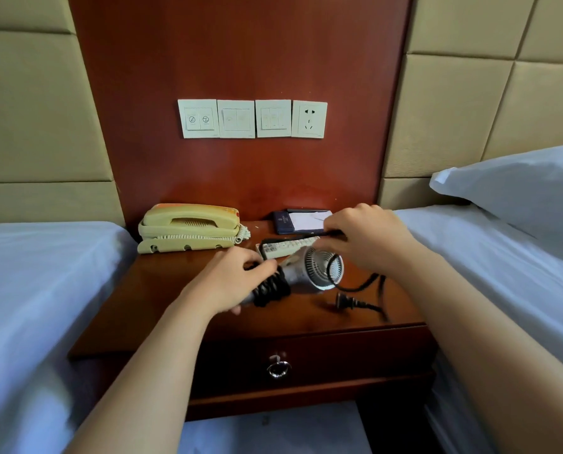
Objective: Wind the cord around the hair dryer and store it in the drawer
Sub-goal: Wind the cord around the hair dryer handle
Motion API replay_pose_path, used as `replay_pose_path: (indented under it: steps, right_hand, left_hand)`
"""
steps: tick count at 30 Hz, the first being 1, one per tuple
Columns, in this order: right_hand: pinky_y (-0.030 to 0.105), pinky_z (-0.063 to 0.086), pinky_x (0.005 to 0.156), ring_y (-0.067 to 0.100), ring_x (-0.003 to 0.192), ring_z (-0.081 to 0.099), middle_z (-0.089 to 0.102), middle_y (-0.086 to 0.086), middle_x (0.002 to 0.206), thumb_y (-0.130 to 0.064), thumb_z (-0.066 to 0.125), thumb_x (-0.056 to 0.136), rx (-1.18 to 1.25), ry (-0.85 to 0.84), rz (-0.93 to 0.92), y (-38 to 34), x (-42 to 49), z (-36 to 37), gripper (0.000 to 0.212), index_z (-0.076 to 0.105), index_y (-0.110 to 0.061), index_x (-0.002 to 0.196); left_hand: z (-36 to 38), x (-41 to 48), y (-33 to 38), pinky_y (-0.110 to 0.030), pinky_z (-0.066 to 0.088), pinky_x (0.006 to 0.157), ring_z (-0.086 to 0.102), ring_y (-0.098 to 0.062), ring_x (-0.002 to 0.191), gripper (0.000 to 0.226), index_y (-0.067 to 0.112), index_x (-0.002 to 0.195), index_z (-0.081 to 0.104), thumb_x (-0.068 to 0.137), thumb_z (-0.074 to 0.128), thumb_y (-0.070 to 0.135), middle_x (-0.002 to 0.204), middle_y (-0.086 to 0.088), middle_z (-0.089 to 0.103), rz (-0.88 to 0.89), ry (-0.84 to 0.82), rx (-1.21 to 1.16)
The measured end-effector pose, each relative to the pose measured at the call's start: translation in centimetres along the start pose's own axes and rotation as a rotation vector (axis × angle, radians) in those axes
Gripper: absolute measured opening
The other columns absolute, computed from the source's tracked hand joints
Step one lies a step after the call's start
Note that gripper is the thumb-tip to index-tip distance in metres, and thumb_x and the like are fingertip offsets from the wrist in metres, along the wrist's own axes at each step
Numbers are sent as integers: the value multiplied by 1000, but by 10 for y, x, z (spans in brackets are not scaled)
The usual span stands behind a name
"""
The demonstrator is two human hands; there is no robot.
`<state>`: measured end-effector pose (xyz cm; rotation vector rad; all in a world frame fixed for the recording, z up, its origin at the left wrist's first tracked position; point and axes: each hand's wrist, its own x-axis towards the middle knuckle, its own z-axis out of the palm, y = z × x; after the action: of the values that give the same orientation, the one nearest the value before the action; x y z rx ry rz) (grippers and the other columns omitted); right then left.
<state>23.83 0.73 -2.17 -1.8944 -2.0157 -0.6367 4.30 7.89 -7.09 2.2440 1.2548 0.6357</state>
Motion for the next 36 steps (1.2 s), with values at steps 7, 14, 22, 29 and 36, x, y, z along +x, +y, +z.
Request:
replay_pose_path:
  steps: [7,14,22,29,36]
  right_hand:
    - [19,29,48,9,47,32,38,-2,51,-26,58,91,759,-54,138,18,1,4,40,51,-9,57]
    - [12,37,35,0,33,39,50,-4,51,-12,41,98,1639,-274,428,14,0,1,25,56,-7,79]
    - [14,21,30,4,30,23,28,-8,38,-29,46,97,1690,-155,615,20,5,4,33,52,-11,70]
    - [26,34,49,26,63,55,57,1,62,-45,46,94,363,299,491,25,3,28,37,61,-17,74]
    - [29,29,53,33,64,53,55,5,64,-51,45,92,51,344,455,52,-5,43,43,60,-13,77]
  left_hand:
    - [-10,-1,-24,-23,41,39,57,-20,38,27,24,75,57,90,49,46,58,-11,65,-68,52,-112]
    - [-14,-4,-26,-22,40,38,57,-19,40,27,25,79,58,89,48,49,60,-8,66,-101,63,-91]
    - [-14,2,-22,-23,41,38,57,-19,39,31,19,79,58,92,48,45,60,-12,67,-148,40,-121]
    - [-10,3,-10,-23,40,39,55,-21,36,36,9,73,56,92,48,38,51,-12,64,-148,-22,-143]
    - [-2,3,8,-36,45,51,52,-26,38,35,4,67,50,92,49,29,39,-5,54,-79,-129,-248]
